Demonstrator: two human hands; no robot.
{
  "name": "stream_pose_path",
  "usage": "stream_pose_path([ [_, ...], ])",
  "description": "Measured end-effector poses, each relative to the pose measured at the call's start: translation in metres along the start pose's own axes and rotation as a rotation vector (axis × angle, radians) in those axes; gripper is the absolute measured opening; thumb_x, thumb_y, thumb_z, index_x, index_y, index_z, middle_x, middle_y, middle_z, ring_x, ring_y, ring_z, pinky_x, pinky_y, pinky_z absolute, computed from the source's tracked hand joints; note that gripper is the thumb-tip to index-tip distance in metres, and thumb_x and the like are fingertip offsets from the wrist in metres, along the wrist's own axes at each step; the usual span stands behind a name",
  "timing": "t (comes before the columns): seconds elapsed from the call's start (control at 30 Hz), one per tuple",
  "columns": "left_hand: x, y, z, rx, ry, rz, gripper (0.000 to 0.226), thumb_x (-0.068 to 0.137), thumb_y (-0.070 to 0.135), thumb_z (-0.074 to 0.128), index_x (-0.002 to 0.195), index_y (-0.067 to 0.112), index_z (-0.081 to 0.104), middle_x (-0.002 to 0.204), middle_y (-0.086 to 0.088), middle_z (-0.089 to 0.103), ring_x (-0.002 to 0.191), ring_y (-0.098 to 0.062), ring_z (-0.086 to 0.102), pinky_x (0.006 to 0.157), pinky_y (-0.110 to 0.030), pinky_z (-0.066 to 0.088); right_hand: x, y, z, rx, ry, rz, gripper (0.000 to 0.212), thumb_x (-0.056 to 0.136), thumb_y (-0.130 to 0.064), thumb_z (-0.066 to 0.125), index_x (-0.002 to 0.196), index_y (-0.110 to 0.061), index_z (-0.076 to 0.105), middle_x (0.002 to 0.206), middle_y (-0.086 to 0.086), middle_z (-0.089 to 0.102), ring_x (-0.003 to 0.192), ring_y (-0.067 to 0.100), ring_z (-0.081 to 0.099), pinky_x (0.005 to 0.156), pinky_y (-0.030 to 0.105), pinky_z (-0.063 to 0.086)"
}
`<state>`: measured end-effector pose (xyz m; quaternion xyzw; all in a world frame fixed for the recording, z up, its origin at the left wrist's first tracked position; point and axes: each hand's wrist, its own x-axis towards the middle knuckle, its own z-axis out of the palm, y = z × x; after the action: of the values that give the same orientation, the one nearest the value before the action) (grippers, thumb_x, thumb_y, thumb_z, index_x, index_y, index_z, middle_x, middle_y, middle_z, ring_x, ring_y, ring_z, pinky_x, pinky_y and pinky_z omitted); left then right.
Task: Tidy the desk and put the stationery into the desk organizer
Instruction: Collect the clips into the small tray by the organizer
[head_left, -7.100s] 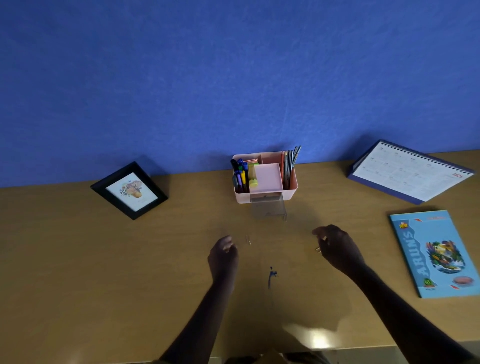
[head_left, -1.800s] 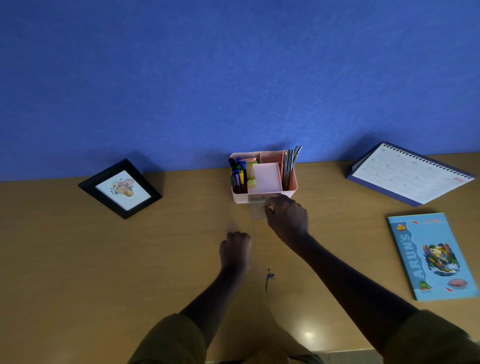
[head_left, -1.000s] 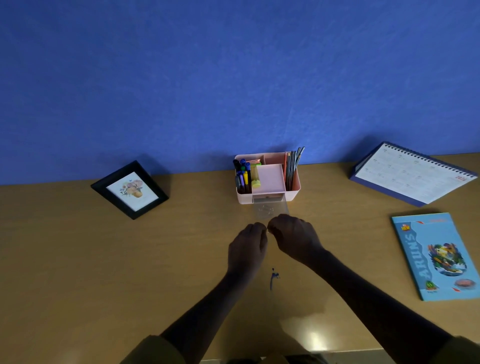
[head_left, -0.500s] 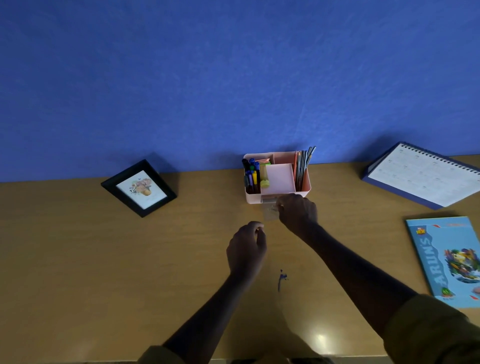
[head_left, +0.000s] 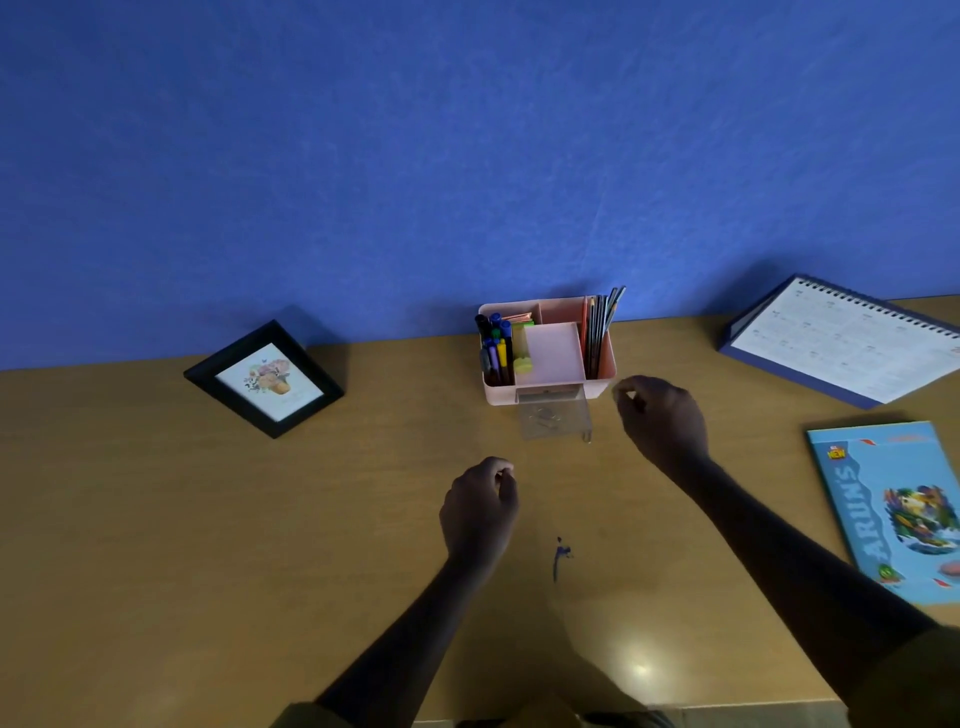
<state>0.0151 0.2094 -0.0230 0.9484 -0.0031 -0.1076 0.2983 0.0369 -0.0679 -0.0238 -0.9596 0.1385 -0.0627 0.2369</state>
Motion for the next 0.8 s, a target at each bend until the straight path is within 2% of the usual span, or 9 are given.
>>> stream_pose_path([
  [0.1, 0.000, 0.001, 0.004, 0.005, -0.029, -0.002, 0.022, 0.103, 0.033, 0.061, 0.118, 0.032, 0.077, 0.107, 0.014, 0.079, 0.091, -0.004, 0.073, 0.067, -0.028, 0.057, -0.009, 0.015, 0.006, -0.120, -0.168, 0.002, 0.008, 0.103, -0.020, 0.064, 0.104, -0.020, 0.072, 0.102, 0.000, 0.073, 0.075, 0.007, 0.066, 0.057, 0.029, 0.060],
  [0.23, 0.000, 0.004, 0.009, 0.012, -0.059, -0.008, 0.022, 0.103, 0.032, 0.060, 0.117, 0.031, 0.078, 0.107, 0.014, 0.079, 0.093, -0.005, 0.074, 0.069, -0.028, 0.059, -0.020, 0.025, 0.029, -0.159, -0.357, -0.192, 0.031, 0.100, -0.012, 0.067, 0.128, -0.025, 0.070, 0.129, 0.000, 0.068, 0.101, 0.014, 0.071, 0.066, 0.028, 0.065],
  [0.33, -0.001, 0.004, 0.011, 0.027, -0.073, -0.015, 0.022, 0.103, 0.032, 0.060, 0.117, 0.031, 0.078, 0.106, 0.013, 0.080, 0.091, -0.006, 0.074, 0.069, -0.029, 0.060, -0.023, 0.025, 0.038, -0.234, -0.329, -0.272, 0.032, 0.099, -0.015, 0.070, 0.130, -0.024, 0.069, 0.133, 0.004, 0.066, 0.109, 0.018, 0.071, 0.067, 0.027, 0.065],
  [0.5, -0.003, 0.002, 0.013, 0.054, -0.093, -0.018, 0.024, 0.103, 0.032, 0.060, 0.119, 0.030, 0.078, 0.108, 0.013, 0.080, 0.091, -0.006, 0.074, 0.068, -0.029, 0.058, -0.023, 0.027, 0.044, -0.296, -0.286, -0.315, 0.029, 0.098, -0.015, 0.073, 0.127, -0.021, 0.072, 0.128, 0.006, 0.066, 0.101, 0.017, 0.071, 0.065, 0.029, 0.064],
  [0.67, -0.005, 0.000, 0.016, 0.067, -0.102, -0.026, 0.025, 0.103, 0.034, 0.059, 0.119, 0.031, 0.077, 0.107, 0.015, 0.080, 0.089, -0.006, 0.074, 0.070, -0.030, 0.059, -0.027, 0.032, 0.042, -0.405, -0.267, -0.373, 0.019, 0.095, -0.021, 0.077, 0.114, -0.018, 0.076, 0.122, 0.006, 0.067, 0.094, 0.015, 0.069, 0.066, 0.029, 0.063],
  [0.8, -0.006, 0.001, 0.018, 0.083, -0.106, -0.022, 0.025, 0.103, 0.035, 0.059, 0.120, 0.032, 0.077, 0.109, 0.016, 0.079, 0.092, -0.006, 0.074, 0.071, -0.029, 0.060, -0.032, 0.036, 0.046, -0.498, -0.270, -0.411, 0.017, 0.098, -0.021, 0.071, 0.114, -0.014, 0.073, 0.114, 0.006, 0.066, 0.087, 0.015, 0.064, 0.065, 0.030, 0.060],
])
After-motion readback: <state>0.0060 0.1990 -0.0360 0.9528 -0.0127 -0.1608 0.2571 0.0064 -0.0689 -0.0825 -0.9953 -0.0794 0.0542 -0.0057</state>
